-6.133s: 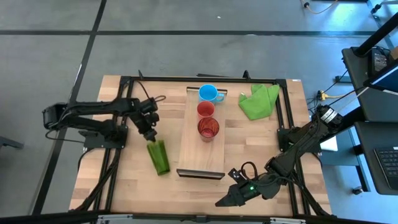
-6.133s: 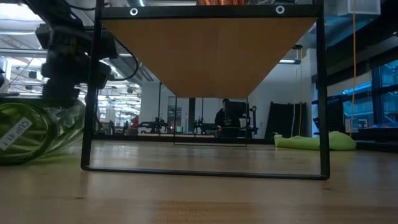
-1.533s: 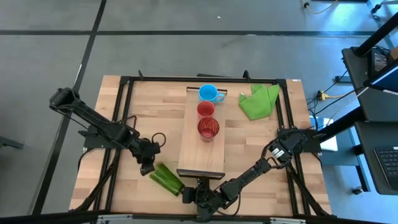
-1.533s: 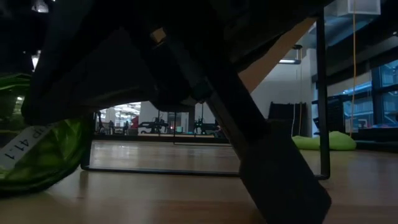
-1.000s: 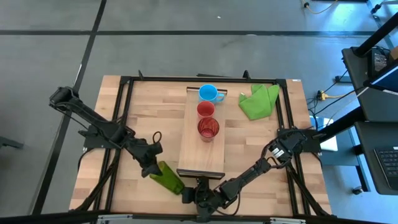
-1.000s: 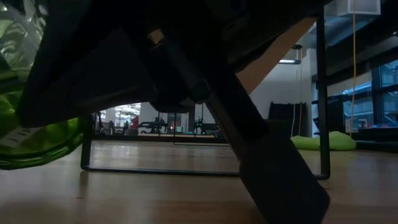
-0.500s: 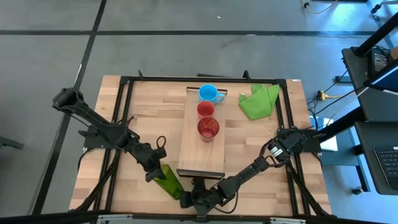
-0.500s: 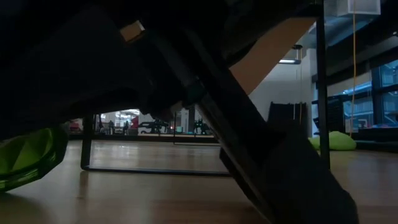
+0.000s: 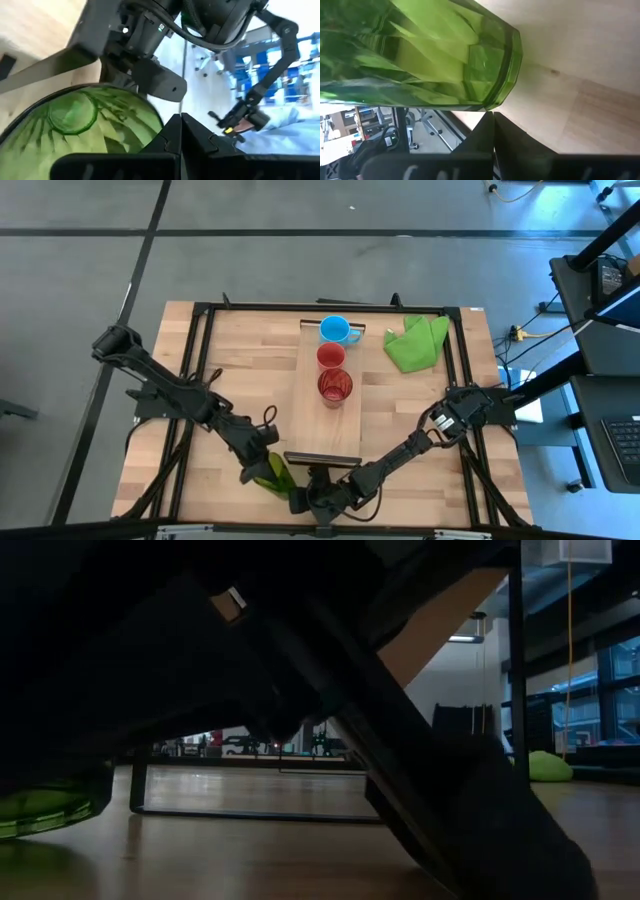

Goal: Stack small to large cups/mugs on shelf
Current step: Put the green cup on the shelf

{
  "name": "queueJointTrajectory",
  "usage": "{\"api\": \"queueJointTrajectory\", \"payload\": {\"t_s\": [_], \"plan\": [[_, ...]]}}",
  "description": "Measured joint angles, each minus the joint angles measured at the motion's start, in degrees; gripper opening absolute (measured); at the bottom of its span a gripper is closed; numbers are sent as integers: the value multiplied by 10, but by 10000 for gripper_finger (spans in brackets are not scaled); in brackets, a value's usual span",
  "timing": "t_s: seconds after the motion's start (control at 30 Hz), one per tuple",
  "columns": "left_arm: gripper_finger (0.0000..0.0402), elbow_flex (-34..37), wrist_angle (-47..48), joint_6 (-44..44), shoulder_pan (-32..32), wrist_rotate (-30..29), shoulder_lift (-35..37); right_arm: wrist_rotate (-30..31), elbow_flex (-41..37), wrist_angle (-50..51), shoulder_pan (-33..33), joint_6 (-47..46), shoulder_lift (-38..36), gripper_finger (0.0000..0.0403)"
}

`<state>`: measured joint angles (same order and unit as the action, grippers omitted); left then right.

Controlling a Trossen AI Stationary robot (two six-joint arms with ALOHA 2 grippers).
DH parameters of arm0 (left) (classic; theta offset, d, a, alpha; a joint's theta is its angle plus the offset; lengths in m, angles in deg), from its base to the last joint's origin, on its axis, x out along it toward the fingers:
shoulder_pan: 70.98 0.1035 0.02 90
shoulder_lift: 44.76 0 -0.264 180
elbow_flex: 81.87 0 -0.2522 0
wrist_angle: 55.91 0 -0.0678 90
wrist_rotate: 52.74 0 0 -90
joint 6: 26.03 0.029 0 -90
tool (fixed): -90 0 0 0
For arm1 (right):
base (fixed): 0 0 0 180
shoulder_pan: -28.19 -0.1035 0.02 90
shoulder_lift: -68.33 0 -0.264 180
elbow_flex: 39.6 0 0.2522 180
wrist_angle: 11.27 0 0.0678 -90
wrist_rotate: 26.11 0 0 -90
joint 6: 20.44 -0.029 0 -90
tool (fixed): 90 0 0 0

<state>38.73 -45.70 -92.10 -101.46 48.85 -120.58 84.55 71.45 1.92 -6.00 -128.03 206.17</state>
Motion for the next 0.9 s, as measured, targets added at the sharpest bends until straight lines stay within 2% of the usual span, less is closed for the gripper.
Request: {"api": "queueJointTrajectory", "payload": {"t_s": [0.17,0.53,0.9], "plan": [[0,-35,48,26,-3,4,-30,0,0,1,3,12,0,4],[0,-34,-37,23,-17,4,-94,2,0,1,3,13,0,4],[0,-30,-37,22,-4,11,-75,3,-1,-2,-4,17,0,4]]}}
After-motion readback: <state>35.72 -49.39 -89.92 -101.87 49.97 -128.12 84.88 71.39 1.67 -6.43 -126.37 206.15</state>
